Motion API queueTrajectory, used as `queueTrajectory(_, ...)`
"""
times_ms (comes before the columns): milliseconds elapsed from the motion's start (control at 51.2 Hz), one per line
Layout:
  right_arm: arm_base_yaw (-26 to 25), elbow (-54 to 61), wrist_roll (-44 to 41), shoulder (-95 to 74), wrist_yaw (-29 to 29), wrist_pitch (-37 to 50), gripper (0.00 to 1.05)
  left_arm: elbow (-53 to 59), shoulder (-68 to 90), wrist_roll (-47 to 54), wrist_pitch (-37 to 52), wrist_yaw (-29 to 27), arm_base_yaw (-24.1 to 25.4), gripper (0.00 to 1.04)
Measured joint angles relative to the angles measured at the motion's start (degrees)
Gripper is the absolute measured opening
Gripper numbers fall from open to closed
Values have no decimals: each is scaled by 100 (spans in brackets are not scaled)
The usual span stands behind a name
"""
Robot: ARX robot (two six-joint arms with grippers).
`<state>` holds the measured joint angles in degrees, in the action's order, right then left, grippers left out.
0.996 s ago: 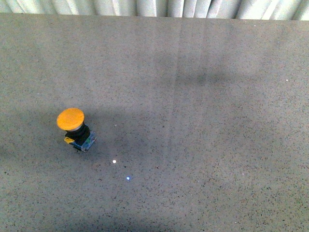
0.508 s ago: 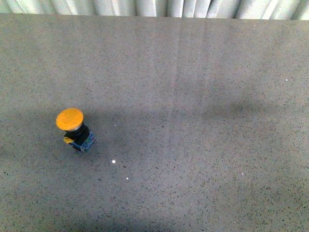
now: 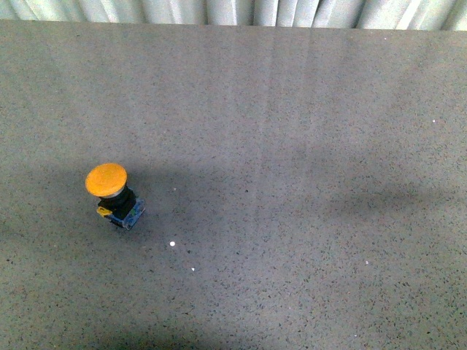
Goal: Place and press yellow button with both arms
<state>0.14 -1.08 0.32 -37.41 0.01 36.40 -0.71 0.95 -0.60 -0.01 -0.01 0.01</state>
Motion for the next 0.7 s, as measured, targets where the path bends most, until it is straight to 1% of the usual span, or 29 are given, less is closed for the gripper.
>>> queueTrajectory(215,-2,4,0,951,0,-881,1,0,0,2,0,0,0,1)
queueTrajectory(703,-2,4,0,2234,0,-2127,1,0,0,2,0,0,0,1)
